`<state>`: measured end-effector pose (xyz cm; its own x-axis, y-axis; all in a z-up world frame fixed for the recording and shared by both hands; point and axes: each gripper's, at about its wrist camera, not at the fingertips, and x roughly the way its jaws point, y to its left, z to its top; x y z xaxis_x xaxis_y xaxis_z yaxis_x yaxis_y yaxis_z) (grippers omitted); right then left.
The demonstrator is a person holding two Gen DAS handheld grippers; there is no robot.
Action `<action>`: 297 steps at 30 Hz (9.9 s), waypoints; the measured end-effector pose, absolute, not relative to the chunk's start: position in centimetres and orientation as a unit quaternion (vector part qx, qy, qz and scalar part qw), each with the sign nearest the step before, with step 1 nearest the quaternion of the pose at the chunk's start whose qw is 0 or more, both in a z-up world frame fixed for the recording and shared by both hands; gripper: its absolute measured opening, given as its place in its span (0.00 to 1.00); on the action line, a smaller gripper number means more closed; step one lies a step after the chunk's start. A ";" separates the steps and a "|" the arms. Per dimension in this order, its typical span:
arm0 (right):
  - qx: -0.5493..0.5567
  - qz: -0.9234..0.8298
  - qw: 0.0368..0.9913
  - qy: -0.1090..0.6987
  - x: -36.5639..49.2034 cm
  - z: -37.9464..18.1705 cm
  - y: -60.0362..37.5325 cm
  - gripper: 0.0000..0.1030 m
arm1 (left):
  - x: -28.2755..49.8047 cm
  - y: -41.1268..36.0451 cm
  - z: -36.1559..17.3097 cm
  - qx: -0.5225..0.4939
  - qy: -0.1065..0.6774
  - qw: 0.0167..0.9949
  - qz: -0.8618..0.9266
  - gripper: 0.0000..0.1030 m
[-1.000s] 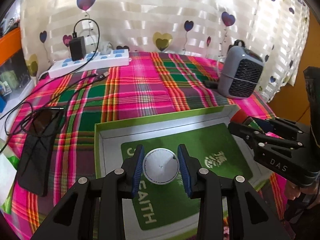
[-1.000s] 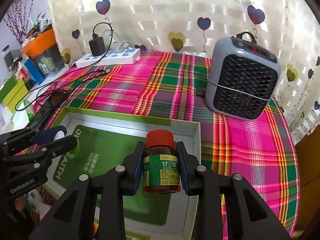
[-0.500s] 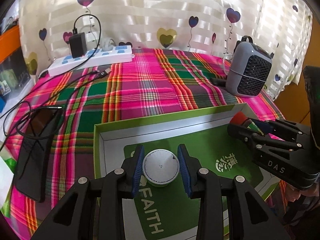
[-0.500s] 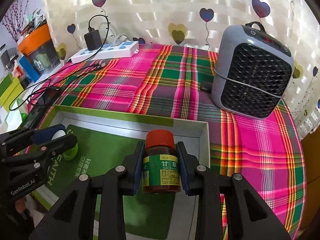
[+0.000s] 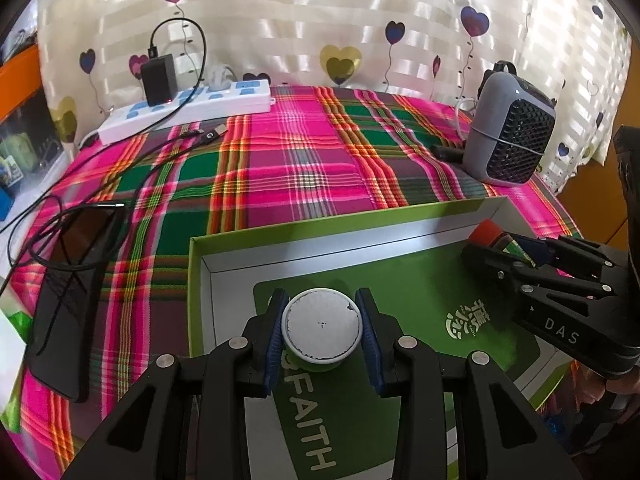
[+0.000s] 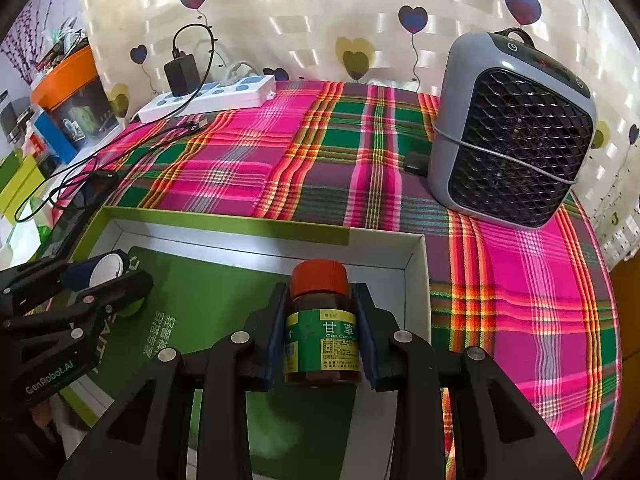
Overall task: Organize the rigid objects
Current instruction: 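Carry the jar with the right tool while the left tool carries the gadget into the green box, then open the right tool to set the jar in the box while the left tool releases the gadget, then move the right tool to the blue USB drive while the left tool reaches the white egg-shaped object, then close the right tool on the blue USB drive while the left tool grasps the white egg-shaped object, then carry the USB drive with the right tool while the left tool carries the egg-shaped object into the box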
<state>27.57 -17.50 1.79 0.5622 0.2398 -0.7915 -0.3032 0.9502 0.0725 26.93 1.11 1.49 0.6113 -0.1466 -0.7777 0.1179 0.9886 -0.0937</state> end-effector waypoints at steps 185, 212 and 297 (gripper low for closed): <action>-0.052 0.138 0.893 0.424 9.6 1.2 -20.5 0.22 | 10.4 6.3 1.7 -0.083 0.421 0.902 -0.048 0.26; -0.043 0.143 0.911 0.384 8.8 4.2 -20.5 0.22 | 9.2 6.1 5.5 -0.074 0.377 0.922 -0.053 0.26; -0.064 0.222 0.854 0.466 26.6 1.6 -10.3 0.23 | 21.6 2.6 1.9 -0.061 0.430 0.896 -0.096 0.28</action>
<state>26.63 -10.30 1.63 0.4673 0.3197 -0.8243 -0.4397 0.8929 0.0970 21.56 2.55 1.93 0.6122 -0.2242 -0.7583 0.1197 0.9742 -0.1914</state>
